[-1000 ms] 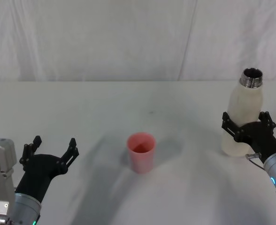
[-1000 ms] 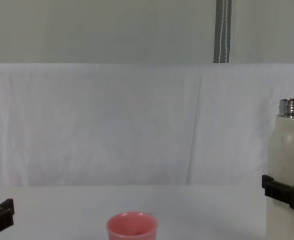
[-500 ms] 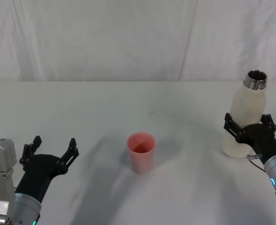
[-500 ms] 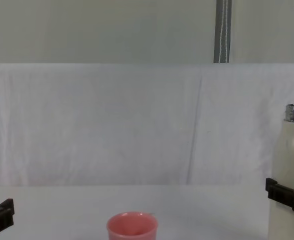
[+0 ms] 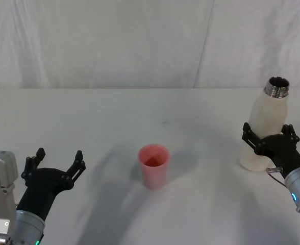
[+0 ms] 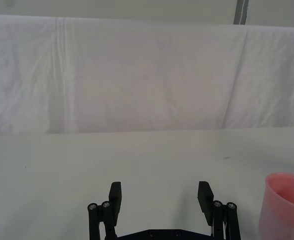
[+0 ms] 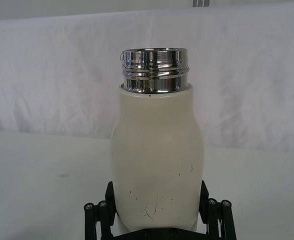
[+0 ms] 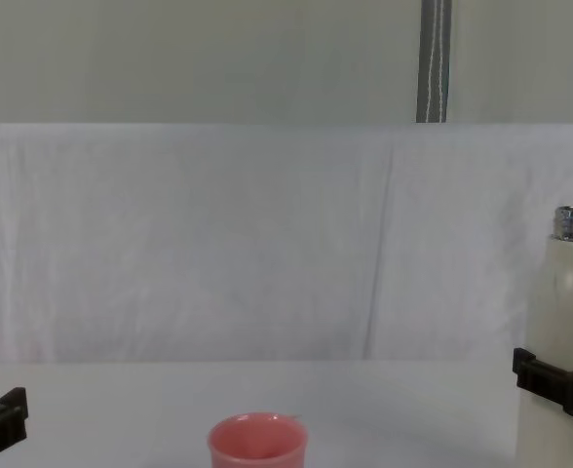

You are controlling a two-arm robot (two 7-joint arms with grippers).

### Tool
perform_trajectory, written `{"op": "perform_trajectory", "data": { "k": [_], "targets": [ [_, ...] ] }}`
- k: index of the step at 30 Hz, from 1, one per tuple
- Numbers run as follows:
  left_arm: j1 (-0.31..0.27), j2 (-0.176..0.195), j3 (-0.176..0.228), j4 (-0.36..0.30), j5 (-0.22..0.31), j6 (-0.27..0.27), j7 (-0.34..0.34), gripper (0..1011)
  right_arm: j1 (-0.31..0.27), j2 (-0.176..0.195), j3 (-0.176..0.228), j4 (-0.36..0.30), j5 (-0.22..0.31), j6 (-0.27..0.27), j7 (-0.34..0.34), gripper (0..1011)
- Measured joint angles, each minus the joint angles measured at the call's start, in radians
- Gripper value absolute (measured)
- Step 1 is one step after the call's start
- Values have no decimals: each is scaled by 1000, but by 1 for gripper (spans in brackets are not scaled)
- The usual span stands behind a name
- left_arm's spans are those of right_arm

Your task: Grasp the thermos with one hand and pour water into the cup lid.

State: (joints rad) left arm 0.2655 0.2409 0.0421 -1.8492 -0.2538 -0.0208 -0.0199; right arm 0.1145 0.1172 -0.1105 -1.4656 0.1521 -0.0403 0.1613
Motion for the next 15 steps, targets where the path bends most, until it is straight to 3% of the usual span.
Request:
{"op": "perform_trajectory", "data": {
  "k": [15],
  "targets": [
    [0, 0, 0, 0, 0, 0, 0, 1001, 11, 4, -5, 14, 0, -4, -2, 950]
  ]
}}
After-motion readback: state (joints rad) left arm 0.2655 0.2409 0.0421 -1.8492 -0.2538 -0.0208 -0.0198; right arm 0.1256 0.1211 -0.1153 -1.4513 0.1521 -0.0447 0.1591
